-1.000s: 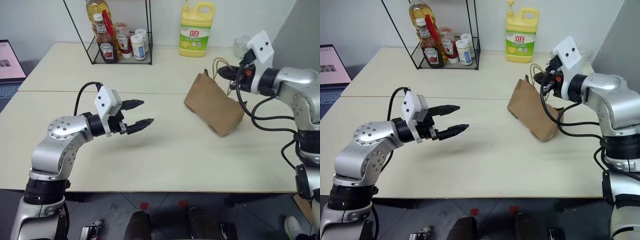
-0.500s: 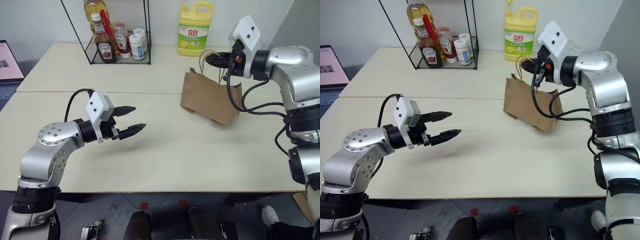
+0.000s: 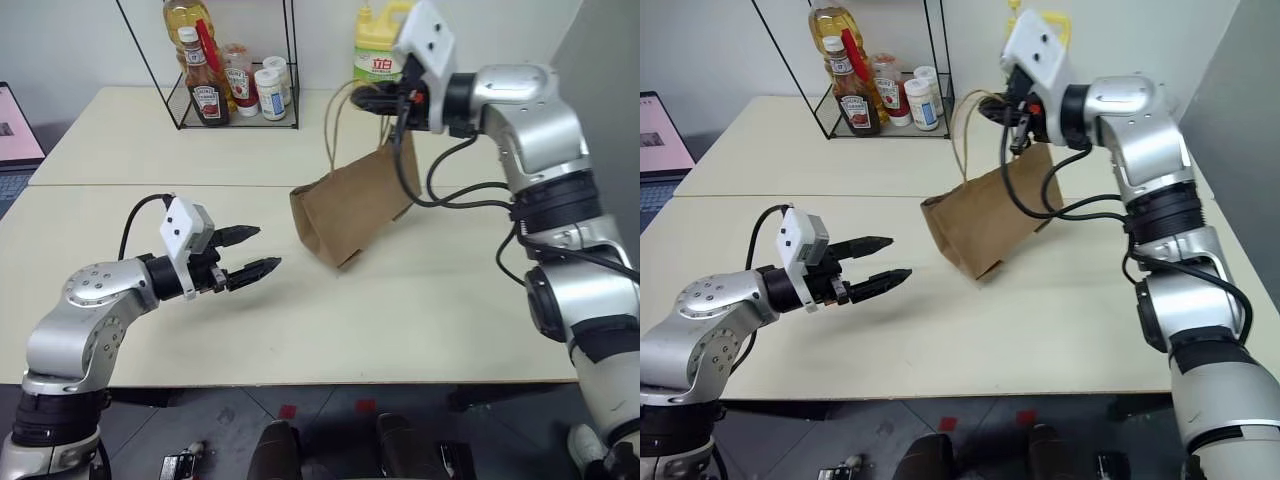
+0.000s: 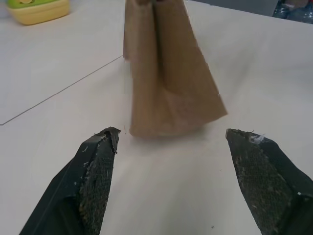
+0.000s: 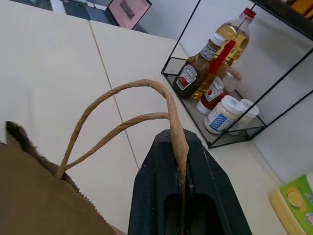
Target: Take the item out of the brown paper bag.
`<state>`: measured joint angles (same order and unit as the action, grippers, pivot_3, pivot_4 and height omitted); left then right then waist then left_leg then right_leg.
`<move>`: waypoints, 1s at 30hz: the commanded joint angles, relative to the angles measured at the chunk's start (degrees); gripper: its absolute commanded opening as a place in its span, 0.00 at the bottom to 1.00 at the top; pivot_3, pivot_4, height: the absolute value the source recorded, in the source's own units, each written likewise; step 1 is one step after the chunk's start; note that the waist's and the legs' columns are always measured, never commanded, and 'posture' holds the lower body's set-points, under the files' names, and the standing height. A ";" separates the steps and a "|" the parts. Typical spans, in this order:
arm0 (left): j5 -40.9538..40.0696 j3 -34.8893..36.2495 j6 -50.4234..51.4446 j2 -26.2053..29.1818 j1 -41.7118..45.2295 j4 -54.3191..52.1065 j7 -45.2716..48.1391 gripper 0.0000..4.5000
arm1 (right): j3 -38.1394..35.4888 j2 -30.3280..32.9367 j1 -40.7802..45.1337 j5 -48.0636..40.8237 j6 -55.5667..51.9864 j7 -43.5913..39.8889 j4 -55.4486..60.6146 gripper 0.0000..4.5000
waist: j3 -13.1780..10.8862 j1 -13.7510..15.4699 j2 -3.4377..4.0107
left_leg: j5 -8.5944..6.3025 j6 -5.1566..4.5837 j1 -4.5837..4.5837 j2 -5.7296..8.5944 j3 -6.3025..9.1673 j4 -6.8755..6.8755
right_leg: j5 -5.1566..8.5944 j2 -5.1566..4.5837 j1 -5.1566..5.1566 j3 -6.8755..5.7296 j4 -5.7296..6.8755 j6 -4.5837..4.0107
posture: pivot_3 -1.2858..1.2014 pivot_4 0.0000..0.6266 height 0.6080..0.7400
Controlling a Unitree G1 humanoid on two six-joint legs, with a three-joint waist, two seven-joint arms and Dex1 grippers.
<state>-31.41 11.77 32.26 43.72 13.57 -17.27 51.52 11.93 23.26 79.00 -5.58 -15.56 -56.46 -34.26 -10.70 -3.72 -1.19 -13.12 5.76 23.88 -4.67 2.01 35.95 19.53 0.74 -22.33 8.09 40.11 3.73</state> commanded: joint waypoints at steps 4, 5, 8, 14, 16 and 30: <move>-1.33 3.60 0.24 1.37 -1.79 -3.18 -0.93 0.83 | -1.33 -4.14 7.74 2.02 3.59 3.19 -4.41 0.00 | -0.01 -0.17 0.02 | 0.04 0.07 0.02 0.00 0.07 -0.01 | 0.00 -0.01 0.00 -0.09 -0.01 -0.01 | 0.52 0.24 1.00; -1.42 3.97 0.36 1.36 -2.07 -3.23 -1.09 0.83 | -1.33 -4.96 8.47 2.35 3.79 3.68 -5.56 0.00 | -0.01 -0.17 0.02 | 0.04 0.08 0.04 0.00 0.13 0.00 | 0.00 -0.02 0.01 -0.16 -0.01 -0.01 | 0.52 0.24 1.00; -1.48 5.16 0.53 1.35 -2.92 -3.33 -1.53 0.83 | -1.35 -7.17 10.64 3.22 4.69 5.18 -9.19 0.00 | -0.01 -0.44 0.02 | 0.03 0.06 0.03 0.00 0.16 0.00 | 0.00 -0.01 0.01 -0.19 0.02 -0.02 | 0.52 0.24 1.00; -1.03 6.15 0.31 1.42 -3.53 -3.17 -1.84 0.83 | -1.69 -10.83 13.79 4.67 8.24 7.52 -16.49 0.00 | -0.02 -0.83 0.03 | 0.03 0.06 0.06 0.00 0.28 -0.02 | 0.01 -0.02 0.02 -0.33 0.05 -0.04 | 0.52 0.24 1.00; -1.02 6.25 0.32 1.40 -3.59 -3.22 -1.99 0.83 | -1.77 -11.77 14.70 5.10 8.77 8.70 -18.90 0.00 | -0.02 -0.88 0.03 | 0.03 0.06 0.09 0.00 0.33 -0.01 | 0.01 -0.02 0.03 -0.40 0.05 -0.04 | 0.52 0.24 1.00; -1.20 6.57 0.21 1.13 -4.68 -4.40 -2.61 0.83 | -1.51 -15.58 14.59 6.63 6.24 10.53 -21.25 0.00 | -0.04 -1.08 0.06 | 0.07 0.12 0.15 0.01 0.74 0.00 | 0.05 -0.04 0.03 -0.85 0.29 -0.13 | 0.52 0.24 1.00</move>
<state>-31.59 16.29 33.04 43.84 8.96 -19.88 49.12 11.78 7.63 91.48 1.08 -9.56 -46.07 -58.68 -10.73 -4.80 -1.13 -13.06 5.87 24.03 -4.66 2.76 35.95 19.58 0.70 -22.30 7.23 40.40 3.60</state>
